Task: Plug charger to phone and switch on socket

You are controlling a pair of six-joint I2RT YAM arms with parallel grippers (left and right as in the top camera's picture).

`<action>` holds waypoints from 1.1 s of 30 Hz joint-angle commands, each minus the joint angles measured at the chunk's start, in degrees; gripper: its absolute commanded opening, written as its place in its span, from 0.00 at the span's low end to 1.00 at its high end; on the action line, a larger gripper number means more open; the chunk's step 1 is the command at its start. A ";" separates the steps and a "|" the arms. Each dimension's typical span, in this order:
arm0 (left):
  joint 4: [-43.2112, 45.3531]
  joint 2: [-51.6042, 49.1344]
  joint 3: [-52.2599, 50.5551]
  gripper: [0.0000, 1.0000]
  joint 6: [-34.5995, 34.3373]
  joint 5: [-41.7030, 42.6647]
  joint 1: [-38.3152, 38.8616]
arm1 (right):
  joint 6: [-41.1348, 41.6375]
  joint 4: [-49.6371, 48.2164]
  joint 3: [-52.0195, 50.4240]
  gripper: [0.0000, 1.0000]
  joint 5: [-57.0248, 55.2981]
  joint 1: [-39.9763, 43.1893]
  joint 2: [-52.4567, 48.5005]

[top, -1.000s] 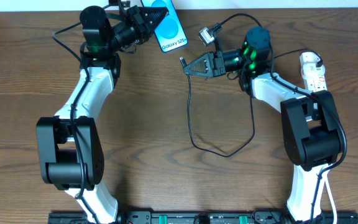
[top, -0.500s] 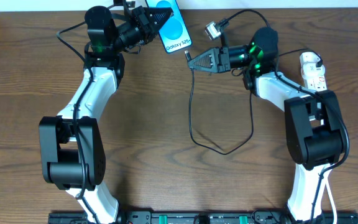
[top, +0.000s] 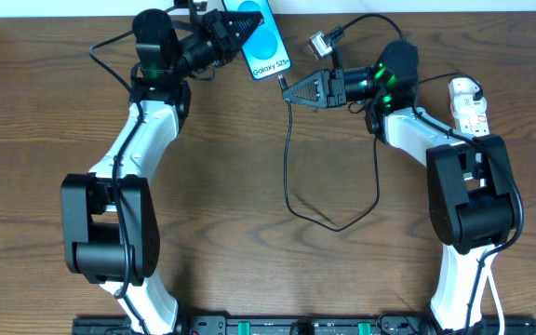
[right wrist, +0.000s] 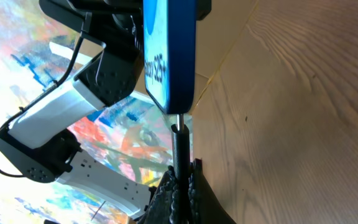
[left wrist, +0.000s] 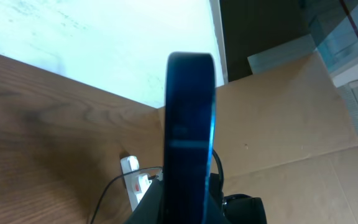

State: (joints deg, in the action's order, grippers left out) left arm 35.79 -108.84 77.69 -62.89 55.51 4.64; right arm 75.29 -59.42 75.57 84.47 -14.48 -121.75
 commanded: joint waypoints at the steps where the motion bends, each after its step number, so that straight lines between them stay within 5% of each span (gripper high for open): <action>1: 0.61 1.38 1.14 0.07 1.40 -0.13 0.07 | 2.08 -1.86 0.17 0.01 -0.70 -0.24 1.53; 33: 0.20 1.38 1.14 0.07 1.38 0.61 0.92 | 3.43 -3.39 0.17 0.01 -1.16 -0.22 1.53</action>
State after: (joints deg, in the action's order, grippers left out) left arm 35.42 -108.84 77.69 -62.70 55.13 5.37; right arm 77.95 -62.63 75.57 84.38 -15.51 -121.75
